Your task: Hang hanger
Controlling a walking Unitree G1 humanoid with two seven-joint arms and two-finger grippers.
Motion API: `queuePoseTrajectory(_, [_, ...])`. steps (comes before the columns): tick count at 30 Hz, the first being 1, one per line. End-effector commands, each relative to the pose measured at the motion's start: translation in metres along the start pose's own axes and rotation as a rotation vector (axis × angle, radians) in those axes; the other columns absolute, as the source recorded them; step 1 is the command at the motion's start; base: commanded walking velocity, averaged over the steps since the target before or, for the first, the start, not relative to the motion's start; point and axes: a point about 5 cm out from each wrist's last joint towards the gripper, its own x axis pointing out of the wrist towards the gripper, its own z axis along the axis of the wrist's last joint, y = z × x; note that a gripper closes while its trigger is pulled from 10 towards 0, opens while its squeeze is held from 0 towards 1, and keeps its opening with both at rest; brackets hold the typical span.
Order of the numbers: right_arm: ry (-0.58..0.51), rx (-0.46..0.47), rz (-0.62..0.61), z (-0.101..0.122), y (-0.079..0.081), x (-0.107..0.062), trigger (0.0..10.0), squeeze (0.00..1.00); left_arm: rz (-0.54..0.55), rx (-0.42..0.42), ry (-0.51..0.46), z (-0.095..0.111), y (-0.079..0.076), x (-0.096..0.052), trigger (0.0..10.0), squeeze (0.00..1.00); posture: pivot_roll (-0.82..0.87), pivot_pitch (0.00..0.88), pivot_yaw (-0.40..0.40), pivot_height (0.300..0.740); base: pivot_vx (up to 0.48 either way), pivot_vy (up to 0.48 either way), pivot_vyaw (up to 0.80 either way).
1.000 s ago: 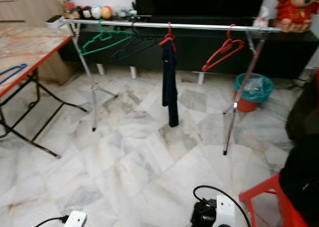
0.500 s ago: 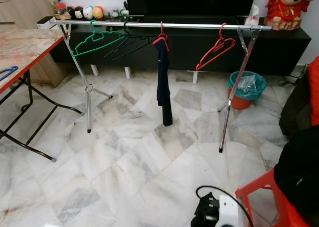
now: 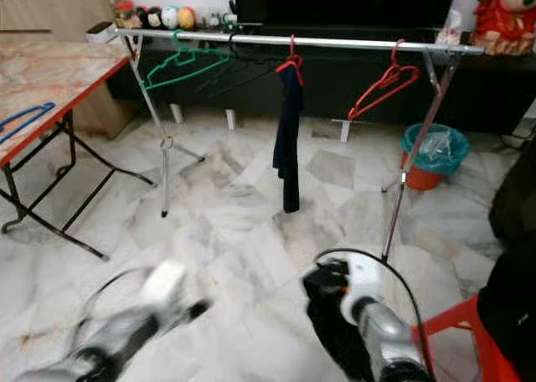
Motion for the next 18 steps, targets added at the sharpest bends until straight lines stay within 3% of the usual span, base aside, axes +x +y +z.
queuePoseTrajectory(1, [0.025,-0.045,0.072,-0.002,0.003,-0.005,10.0,0.00,-0.052,0.005,0.025,-0.009,0.006,-0.008,10.0,0.00,-0.16,0.022,0.042,0.740,0.000,0.000,0.00])
queuePoseTrajectory(6, [0.017,-0.063,0.063,0.004,0.004,-0.008,10.0,0.00,-0.187,0.052,-0.014,-0.002,0.001,-0.010,10.0,0.00,-0.15,0.024,0.043,0.740,0.000,0.000,0.00])
queuePoseTrajectory(11, [0.054,-0.093,-0.086,0.010,-0.012,-0.012,10.0,0.00,-0.266,0.106,-0.016,0.003,-0.001,-0.011,10.0,0.00,-0.15,0.039,0.057,0.740,0.000,0.000,0.00])
queuePoseTrajectory(13, [0.053,-0.042,-0.154,0.020,-0.015,-0.011,10.0,0.00,-0.321,0.131,-0.008,0.005,-0.002,-0.014,10.0,0.00,-0.15,0.041,0.068,0.740,0.000,0.000,0.00])
queuePoseTrajectory(17, [0.021,-0.055,-0.089,0.033,-0.001,-0.010,10.0,0.00,-0.388,0.177,0.004,0.008,-0.005,-0.015,10.0,0.00,-0.15,0.042,0.079,0.740,0.000,0.000,0.00])
queuePoseTrajectory(18, [0.006,-0.078,-0.038,0.040,0.009,-0.009,10.0,0.00,-0.425,0.196,0.003,0.011,-0.008,-0.015,10.0,0.00,-0.15,0.043,0.081,0.740,0.000,0.000,0.00])
